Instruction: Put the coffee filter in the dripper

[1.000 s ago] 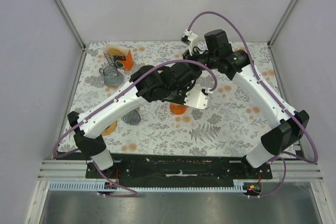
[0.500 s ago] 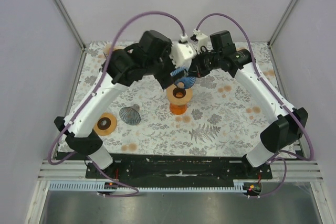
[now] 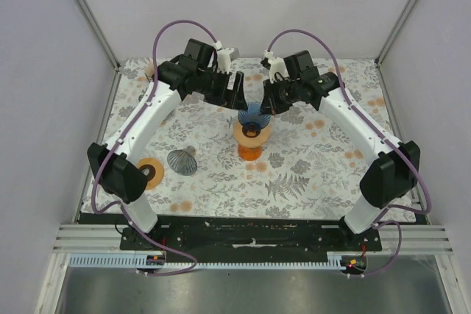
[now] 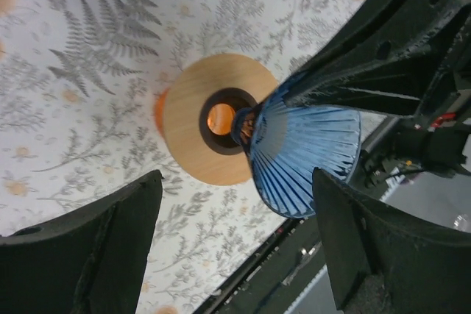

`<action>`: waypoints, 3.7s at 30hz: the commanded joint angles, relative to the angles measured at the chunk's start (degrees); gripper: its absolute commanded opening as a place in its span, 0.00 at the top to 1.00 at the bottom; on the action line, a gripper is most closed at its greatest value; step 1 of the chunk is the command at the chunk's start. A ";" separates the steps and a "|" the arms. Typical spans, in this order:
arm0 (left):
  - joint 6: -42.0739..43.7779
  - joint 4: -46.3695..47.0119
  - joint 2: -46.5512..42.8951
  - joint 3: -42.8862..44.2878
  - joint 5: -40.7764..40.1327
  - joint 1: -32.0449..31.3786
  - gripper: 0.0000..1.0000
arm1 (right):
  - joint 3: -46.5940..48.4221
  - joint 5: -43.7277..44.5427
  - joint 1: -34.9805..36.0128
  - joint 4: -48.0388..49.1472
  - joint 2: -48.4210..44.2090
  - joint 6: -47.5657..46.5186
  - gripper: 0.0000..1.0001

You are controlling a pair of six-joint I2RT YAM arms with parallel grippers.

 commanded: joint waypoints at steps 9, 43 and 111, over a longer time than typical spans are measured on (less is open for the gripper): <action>-5.50 10.11 -1.05 -11.70 5.89 -0.20 0.43 | -0.16 1.10 1.29 3.62 2.29 0.51 1.00; -0.06 14.59 4.66 -28.92 2.65 -0.91 0.98 | -16.85 6.90 1.21 11.62 5.37 -1.16 1.00; 8.74 0.70 16.24 17.90 -12.31 37.16 0.34 | -9.56 9.27 -3.80 15.75 -13.09 -9.51 0.02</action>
